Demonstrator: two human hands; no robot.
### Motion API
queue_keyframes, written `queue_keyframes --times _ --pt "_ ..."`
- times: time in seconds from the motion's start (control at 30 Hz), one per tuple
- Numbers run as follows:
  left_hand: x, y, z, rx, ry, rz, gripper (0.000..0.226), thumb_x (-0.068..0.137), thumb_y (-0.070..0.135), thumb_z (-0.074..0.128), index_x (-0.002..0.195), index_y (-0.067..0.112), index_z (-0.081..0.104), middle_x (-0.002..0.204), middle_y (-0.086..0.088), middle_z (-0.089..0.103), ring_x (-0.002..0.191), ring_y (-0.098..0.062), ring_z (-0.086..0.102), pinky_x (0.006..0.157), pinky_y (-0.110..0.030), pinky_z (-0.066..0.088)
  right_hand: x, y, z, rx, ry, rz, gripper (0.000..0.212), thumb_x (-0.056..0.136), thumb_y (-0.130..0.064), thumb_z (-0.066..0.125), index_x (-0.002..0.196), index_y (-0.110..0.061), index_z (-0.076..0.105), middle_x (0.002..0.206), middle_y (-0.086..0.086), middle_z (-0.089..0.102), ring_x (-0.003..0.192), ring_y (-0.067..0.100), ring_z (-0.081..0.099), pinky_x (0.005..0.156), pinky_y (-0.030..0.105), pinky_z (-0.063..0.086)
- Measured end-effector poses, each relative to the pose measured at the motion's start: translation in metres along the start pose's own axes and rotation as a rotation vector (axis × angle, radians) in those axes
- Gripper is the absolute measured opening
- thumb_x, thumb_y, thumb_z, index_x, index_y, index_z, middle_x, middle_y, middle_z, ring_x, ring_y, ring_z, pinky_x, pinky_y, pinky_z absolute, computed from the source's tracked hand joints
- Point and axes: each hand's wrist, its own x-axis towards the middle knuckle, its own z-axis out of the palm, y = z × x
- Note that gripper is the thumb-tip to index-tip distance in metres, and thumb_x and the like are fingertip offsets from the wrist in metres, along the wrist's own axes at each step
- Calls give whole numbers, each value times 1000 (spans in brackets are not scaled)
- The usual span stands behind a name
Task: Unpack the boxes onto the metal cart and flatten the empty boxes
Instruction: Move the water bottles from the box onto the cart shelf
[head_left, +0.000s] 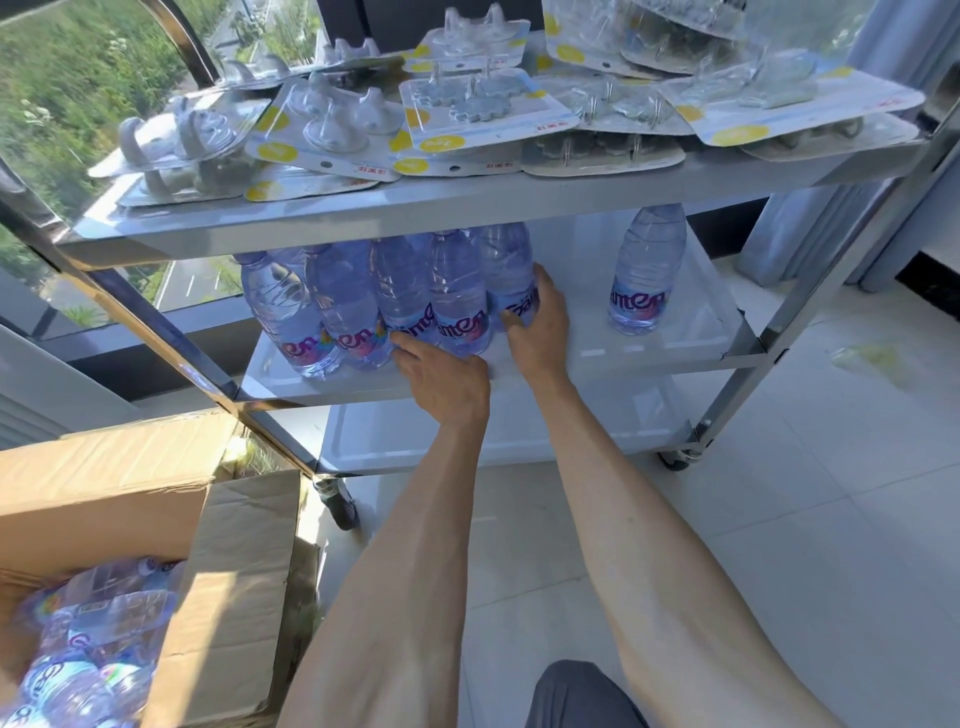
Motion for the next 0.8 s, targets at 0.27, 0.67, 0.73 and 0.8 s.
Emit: queue_keyframes --times 0.27,0.67,0.73,0.8 --pt "1 -11 1 72 -43 66 109 75 23 73 155 0 3 152 -21 30 136 -37 37 102 -43 45 27 -4 21 -112 202 134 30 79 -8 70 108 -5 60 98 10 70 88 28 66 68 28 46" --pt "-1 -12 -5 84 -102 80 109 79 23 76 155 1 2 156 -20 27 140 -36 32 108 -42 36 -9 -22 -68 -132 908 138 41 70 -5 67 110 -5 60 109 12 61 103 30 54 85 38 49" --pt "-1 -15 -6 86 -113 89 110 78 23 77 155 2 1 155 -19 27 139 -37 34 109 -44 36 2 -16 -89 -70 801 264 75 73 -6 75 141 -7 43 142 14 47 132 29 41 106 23 34" --pt "0 -16 -7 89 -127 87 109 79 22 76 155 2 1 156 -19 27 139 -38 35 108 -45 37 14 -16 -91 63 599 416 101 73 -12 81 155 -11 21 152 10 39 139 25 39 112 27 33"
